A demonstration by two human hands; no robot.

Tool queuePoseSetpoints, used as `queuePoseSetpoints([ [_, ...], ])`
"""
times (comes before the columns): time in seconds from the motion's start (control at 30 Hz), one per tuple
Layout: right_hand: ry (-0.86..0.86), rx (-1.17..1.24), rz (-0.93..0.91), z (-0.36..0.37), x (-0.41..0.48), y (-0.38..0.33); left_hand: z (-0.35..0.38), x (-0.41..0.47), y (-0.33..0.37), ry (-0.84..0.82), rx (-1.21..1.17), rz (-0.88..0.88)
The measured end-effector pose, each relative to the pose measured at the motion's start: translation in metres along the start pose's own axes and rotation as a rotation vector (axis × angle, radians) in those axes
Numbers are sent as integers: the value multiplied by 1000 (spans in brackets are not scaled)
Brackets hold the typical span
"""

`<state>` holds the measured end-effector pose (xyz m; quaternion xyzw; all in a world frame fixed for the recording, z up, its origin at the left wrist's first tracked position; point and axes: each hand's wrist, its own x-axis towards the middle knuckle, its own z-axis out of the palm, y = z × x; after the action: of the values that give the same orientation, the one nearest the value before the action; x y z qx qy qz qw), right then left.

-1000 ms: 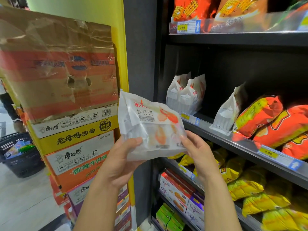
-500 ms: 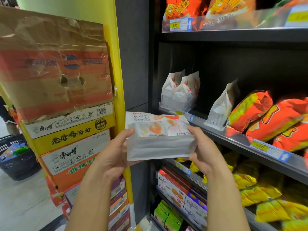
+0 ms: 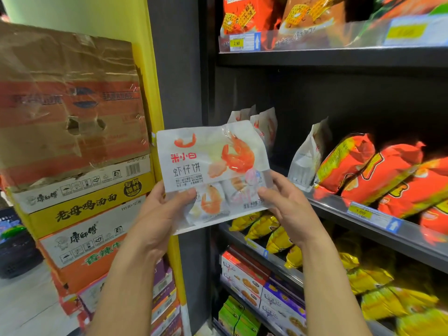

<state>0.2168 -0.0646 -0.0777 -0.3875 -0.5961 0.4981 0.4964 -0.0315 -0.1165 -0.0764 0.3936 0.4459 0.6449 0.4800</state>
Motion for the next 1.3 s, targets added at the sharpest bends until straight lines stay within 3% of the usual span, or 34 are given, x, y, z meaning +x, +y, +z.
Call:
queuePoseSetpoints([
  [0.17,43,-337,-62,-17,21,-24,19,14,-4,59,3,112],
  [0.43,51,-1523,-433,-85,90,-88,82,50,-4,124,34,310],
  [0.57,-17,-1839,-323,-119,120,-87,122,76,-12,146,97,376],
  [1.03,-44,-2102,-317,-156,103,-59,208,147,-61,137,268,397],
  [1.3,8,-2097,-360,-166,101,-49,235,185,-95,150,453,379],
])
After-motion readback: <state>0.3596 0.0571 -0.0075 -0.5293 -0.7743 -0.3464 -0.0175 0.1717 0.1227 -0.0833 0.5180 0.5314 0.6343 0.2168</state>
